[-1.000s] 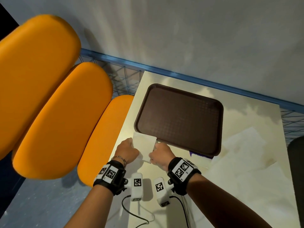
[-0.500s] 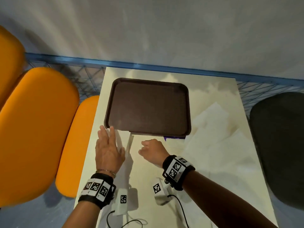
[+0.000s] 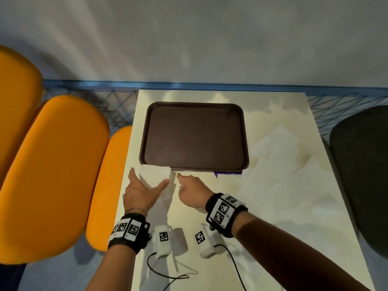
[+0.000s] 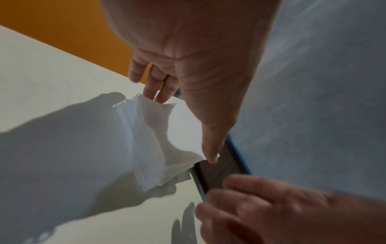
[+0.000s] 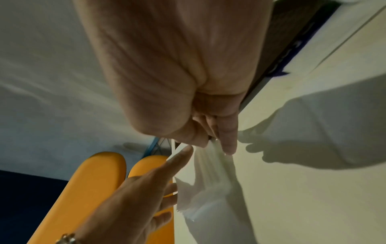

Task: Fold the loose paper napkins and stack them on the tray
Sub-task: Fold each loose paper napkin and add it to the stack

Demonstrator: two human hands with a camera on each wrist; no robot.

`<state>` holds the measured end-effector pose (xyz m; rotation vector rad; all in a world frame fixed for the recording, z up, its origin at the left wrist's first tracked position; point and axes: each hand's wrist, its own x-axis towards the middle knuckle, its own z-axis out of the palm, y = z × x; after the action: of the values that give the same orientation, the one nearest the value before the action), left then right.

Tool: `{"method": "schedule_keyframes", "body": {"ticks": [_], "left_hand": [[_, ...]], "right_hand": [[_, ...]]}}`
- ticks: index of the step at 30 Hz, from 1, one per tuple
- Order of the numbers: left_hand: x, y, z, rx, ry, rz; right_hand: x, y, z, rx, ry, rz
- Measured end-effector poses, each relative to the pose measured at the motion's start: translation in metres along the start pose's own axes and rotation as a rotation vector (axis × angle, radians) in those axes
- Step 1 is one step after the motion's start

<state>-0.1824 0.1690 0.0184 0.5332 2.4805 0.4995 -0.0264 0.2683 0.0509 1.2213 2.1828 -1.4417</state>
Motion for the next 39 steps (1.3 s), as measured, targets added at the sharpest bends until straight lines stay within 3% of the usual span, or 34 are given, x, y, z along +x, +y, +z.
{"method": "schedule_keyframes", "body": {"ticks": [5,13,19,23,26,30,34,39], "left_hand": [[0.005,-0.012,-0.004,-0.008,-0.04,-0.043],[0.002,-0.015,-0.013,0.14,-0.093,0.014],[0.002,-0.013,-0.016,0.012,-0.066,-0.007],[0.002,-0.022,-0.008,0.053,-0.001,0.132],[0.0,-0.025,0.001,0.141,0.083,0.322],[-0.001,-0.024,0.018,0.364,-0.024,0.658],[0.001,-0.024,0.035,0.504,-0.163,0.628],[0.003,-0.03,0.053,0.569,-0.155,0.614]], "right_hand": [[0.024,-0.029,0.009,0.002,0.005,0.075],[0.036,-0.032,0.021,-0.019,-0.012,0.096],[0.038,-0.029,0.027,-0.009,0.008,0.099],[0.038,-0.027,0.028,-0.025,0.023,0.107],[0.035,-0.02,0.026,-0.025,0.043,0.114],[0.021,0.003,0.016,-0.029,0.038,0.11],[-0.008,0.043,0.002,-0.012,0.028,0.103],[-0.057,0.106,-0.013,-0.035,0.117,0.143]]}}
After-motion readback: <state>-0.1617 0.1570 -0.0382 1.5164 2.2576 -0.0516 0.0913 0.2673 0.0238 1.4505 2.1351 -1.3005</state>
